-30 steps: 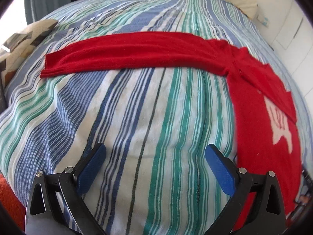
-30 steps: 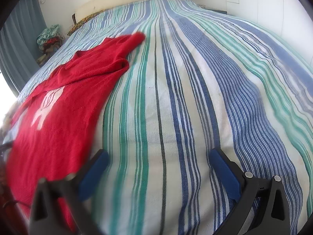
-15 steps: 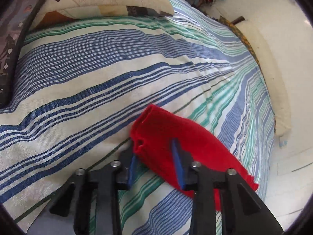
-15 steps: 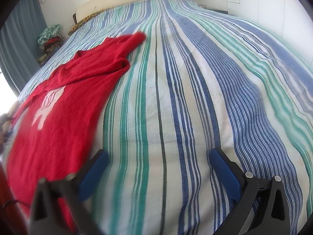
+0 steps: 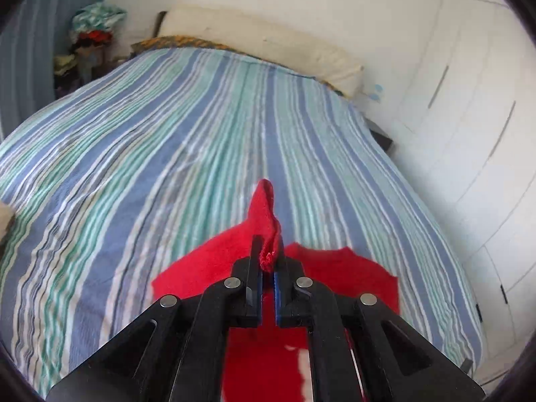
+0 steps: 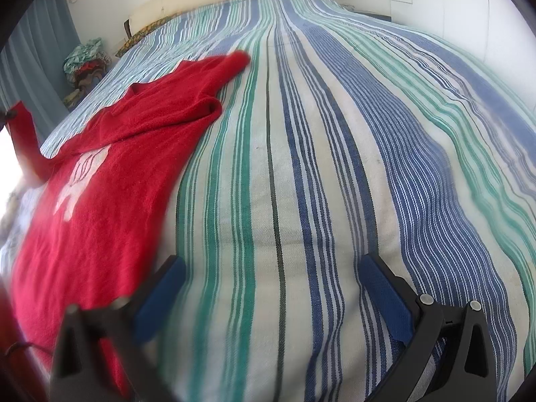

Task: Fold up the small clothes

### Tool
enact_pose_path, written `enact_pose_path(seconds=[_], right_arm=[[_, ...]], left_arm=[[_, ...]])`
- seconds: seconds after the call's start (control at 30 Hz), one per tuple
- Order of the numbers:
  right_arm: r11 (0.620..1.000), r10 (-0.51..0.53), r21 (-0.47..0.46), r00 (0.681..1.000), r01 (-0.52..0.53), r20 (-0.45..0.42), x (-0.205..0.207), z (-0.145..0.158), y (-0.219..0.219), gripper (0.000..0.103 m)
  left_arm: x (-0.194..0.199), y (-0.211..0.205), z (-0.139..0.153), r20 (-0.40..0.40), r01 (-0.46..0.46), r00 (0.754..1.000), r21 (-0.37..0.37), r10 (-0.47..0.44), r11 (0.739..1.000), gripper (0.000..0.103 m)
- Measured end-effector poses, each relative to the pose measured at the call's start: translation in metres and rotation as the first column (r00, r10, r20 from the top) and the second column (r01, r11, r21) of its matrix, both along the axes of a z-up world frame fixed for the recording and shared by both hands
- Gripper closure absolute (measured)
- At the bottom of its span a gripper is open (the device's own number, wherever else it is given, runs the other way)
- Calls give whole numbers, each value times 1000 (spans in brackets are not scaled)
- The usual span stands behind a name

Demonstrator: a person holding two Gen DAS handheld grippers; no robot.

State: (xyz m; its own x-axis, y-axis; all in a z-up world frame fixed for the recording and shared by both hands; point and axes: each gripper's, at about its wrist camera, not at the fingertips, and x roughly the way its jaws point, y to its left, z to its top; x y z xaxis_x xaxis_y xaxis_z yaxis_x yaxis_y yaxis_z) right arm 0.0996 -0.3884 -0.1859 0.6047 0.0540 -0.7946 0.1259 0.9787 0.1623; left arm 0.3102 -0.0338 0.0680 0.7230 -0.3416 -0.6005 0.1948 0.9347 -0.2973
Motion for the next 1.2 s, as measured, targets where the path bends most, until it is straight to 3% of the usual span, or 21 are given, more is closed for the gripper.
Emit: enact_pose_path(seconds=[0.1,0.2,0.27,0.3,0.37,0.43,0.5,0.57,0.63,0.73,0.8,0.93,0.97,1.0,1.03,1.07,1.1,1.2], right_arm=[[1000,1,2,1000,-1,-3,1,0,0,0],[1000,1,3,1000,-1,-6,1,1,0,0],[1000,1,3,1000,-1,-8,2,1,0,0],[1000,1,3,1000,-1,-8,1,1,0,0],[1000,0,3,1000,0,-8,1,1,0,0],[1000,1,3,1000,-1,-7,1,1,0,0],[1000,4,6,1000,-4,-6,1,1,0,0],[1000,8,10,1000,-8,-7,1,0,-1,0],[1000,11,11,1000,-11,-10,1,0,0,0],[1000,13,8,1000,-13,-15,2,0,0,0],[1000,13,4,1000,-13,-18,2,0,0,0],[1000,11,-2,1000,-11,-17,4,-1,1,0],[1000,11,-3,1000,-11,-16,5,-1,1,0],[1000,10,-4,1000,-10,-15,4,-1,1,0],[1000,10,-5,1000,-10,-15,4,-1,1,0],[1000,9,-7,1000,-9,-15,4,-1,1,0],[1000,8,-10,1000,-8,-15,4,-1,1,0],[1000,6,-14,1000,-7,-14,3,-1,1,0]], left_arm=[[5,-93,6,10,173,985,36,-173,984,100],[3,-168,-30,-58,321,946,65,-318,945,91],[-1,-201,-70,-168,376,920,112,-355,920,40],[-7,-208,-88,-201,378,916,153,-346,913,36],[-21,-200,-109,-223,379,914,171,-339,910,39],[-33,-171,-119,-236,359,917,133,-322,924,39],[-43,-129,-123,-229,306,935,131,-271,943,39],[-56,-89,-131,-217,250,954,185,-208,950,39],[-62,-51,-140,-211,216,964,271,-161,938,39],[-66,-24,-163,-234,223,963,408,-134,886,39],[-61,-23,-175,-235,226,963,450,-130,864,39],[-40,-38,-193,-180,148,981,492,-66,858,39],[-35,-41,-198,-156,110,987,525,-31,844,46],[-31,-43,-204,-130,56,991,569,22,820,62],[-25,-36,-208,-132,14,989,562,72,827,95],[-22,-23,-209,-142,-32,983,496,118,868,96],[-24,-11,-210,-143,-82,976,450,162,889,96],[-30,-2,-219,-151,-102,972,417,179,903,98]])
